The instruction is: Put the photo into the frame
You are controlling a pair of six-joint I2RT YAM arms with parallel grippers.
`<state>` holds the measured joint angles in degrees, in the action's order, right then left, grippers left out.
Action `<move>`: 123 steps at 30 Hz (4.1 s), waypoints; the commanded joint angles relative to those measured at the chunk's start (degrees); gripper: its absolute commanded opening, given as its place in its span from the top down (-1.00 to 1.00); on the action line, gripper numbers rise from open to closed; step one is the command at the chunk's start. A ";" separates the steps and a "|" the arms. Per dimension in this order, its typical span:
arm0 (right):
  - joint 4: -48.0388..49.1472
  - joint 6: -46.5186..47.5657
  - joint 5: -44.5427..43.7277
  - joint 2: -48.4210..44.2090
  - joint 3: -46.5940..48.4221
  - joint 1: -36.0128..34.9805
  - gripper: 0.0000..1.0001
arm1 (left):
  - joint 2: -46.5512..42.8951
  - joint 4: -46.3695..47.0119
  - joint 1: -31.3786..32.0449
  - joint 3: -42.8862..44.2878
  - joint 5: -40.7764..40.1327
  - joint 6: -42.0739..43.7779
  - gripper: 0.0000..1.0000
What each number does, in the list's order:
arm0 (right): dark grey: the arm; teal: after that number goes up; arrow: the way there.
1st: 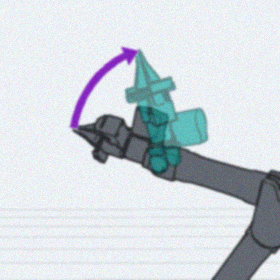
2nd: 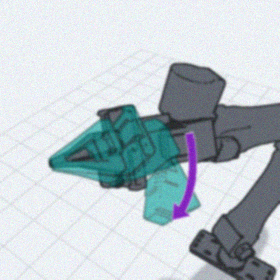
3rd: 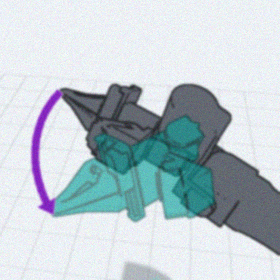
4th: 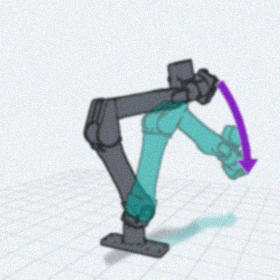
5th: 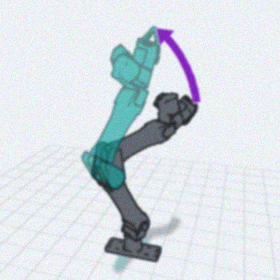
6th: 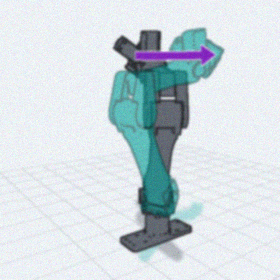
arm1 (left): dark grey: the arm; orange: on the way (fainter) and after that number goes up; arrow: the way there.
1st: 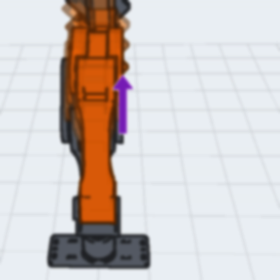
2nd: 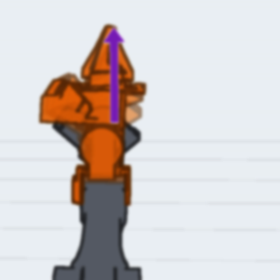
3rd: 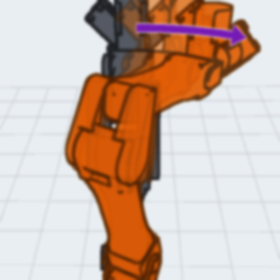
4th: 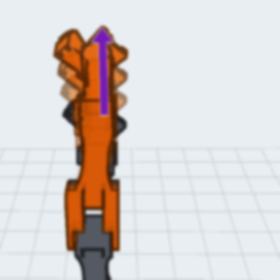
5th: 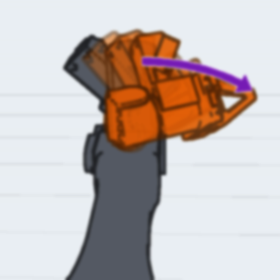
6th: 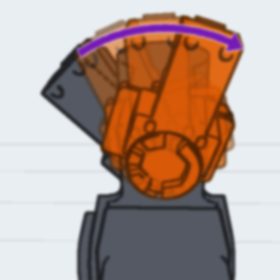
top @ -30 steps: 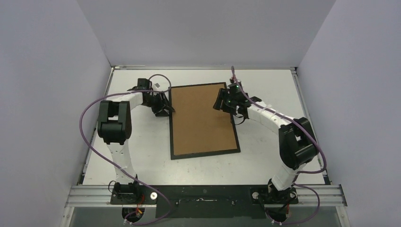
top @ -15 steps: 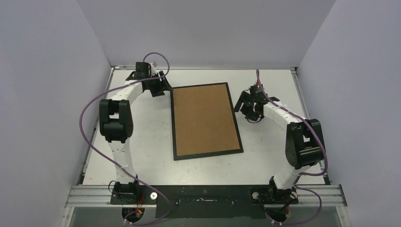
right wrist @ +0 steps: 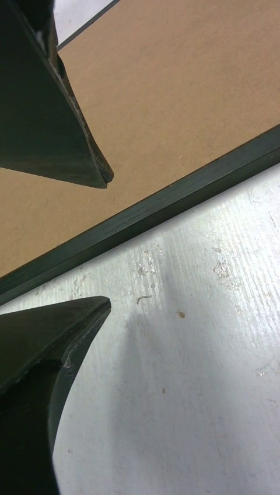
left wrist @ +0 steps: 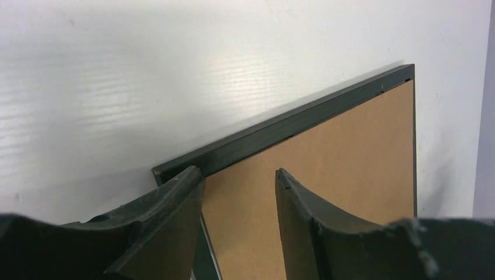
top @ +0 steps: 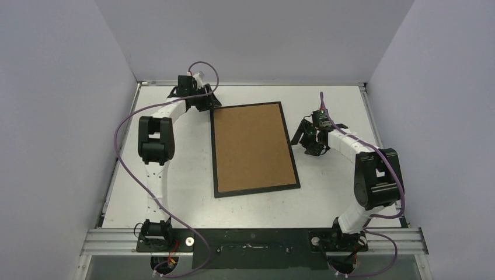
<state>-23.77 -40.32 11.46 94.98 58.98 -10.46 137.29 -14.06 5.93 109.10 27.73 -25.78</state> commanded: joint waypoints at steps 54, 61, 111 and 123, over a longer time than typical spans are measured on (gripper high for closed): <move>-19.40 24.17 -2.99 -13.10 -6.19 -12.92 -0.63 | -33.45 -12.94 3.92 -36.14 -11.75 -1.04 -0.32; -20.75 27.46 -0.63 -14.69 -8.79 -14.47 -0.63 | -34.56 -10.37 4.33 -41.59 -8.10 -1.44 -0.33; 0.56 19.65 -16.96 -20.32 -18.82 -23.53 -0.43 | -33.86 -7.21 4.29 -43.30 -4.88 -1.46 -0.42; 13.21 19.81 -22.74 -21.10 -23.02 -27.69 -0.46 | -33.68 -8.28 4.17 -41.41 -4.59 -1.06 -0.43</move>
<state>-18.00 -19.99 -6.87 75.42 37.01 -36.97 105.75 -23.40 10.04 65.80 21.74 -26.83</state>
